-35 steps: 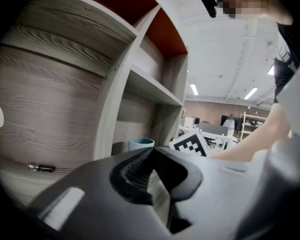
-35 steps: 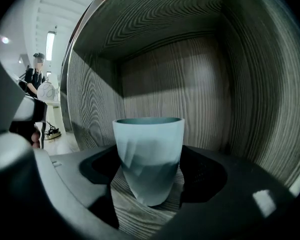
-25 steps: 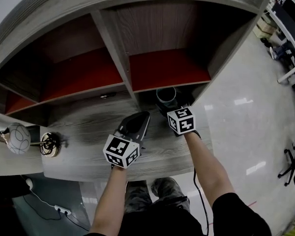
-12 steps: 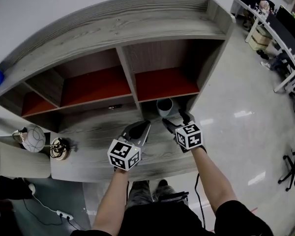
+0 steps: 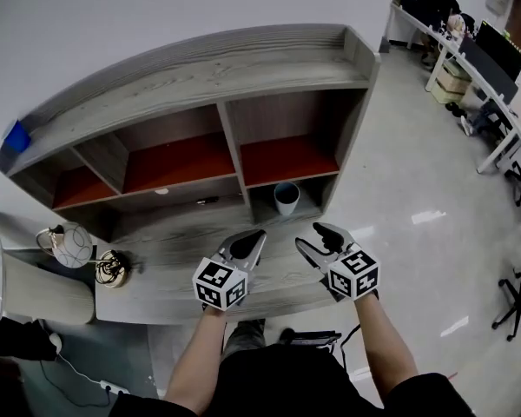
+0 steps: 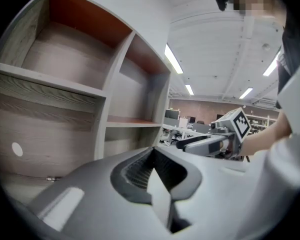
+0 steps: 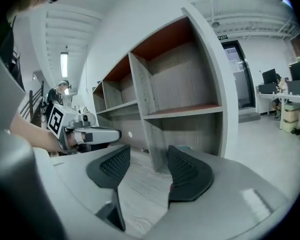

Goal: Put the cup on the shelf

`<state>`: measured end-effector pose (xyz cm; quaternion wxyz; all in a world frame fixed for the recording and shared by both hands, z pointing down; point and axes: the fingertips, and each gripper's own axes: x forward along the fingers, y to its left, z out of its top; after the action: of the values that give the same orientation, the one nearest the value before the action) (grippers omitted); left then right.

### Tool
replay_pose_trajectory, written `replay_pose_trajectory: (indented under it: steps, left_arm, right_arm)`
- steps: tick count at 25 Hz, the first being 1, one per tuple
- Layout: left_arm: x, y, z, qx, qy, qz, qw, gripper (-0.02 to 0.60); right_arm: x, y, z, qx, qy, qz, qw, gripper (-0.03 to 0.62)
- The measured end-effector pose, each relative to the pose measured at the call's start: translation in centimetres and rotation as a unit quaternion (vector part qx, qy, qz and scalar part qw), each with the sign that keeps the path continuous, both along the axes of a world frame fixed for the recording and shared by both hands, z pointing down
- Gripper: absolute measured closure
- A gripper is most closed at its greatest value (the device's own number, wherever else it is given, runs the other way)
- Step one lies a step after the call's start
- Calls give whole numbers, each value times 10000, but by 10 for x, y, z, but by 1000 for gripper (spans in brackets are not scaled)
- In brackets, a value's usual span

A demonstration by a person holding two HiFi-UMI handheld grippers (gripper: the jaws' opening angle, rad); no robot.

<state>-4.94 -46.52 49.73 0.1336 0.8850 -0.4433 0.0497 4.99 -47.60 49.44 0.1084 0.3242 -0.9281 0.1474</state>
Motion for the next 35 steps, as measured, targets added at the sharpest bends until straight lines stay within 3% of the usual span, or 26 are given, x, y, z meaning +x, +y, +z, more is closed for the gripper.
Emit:
replay_pose_trajectory:
  steps: [4, 6, 9, 18, 24, 29, 35]
  left_arm:
    - [11, 19, -5, 19, 160, 226, 9996, 581]
    - [19, 31, -11, 51, 325, 439, 9985, 581]
    - [23, 47, -15, 68, 396, 520, 9978, 581]
    - [30, 99, -18, 46, 693, 697, 9951, 581]
    - [25, 113, -24, 80, 624, 812, 9947, 581]
    - [14, 123, -24, 9, 312, 703, 9970, 581]
    - [-14, 151, -35, 60, 380, 624, 9973, 581]
  right_arm:
    - [25, 20, -11, 206, 79, 533, 9983, 437]
    - [39, 28, -14, 256, 72, 804, 9964, 530]
    - [50, 40, -18, 239, 54, 941, 9953, 580]
    - [47, 79, -18, 96, 54, 745, 9972, 582]
    - [39, 100, -24, 97, 112, 793, 9967, 582]
    - [23, 117, -33, 203, 175, 832, 9962, 582]
    - [-3, 146, -38, 195, 127, 938, 9953, 582]
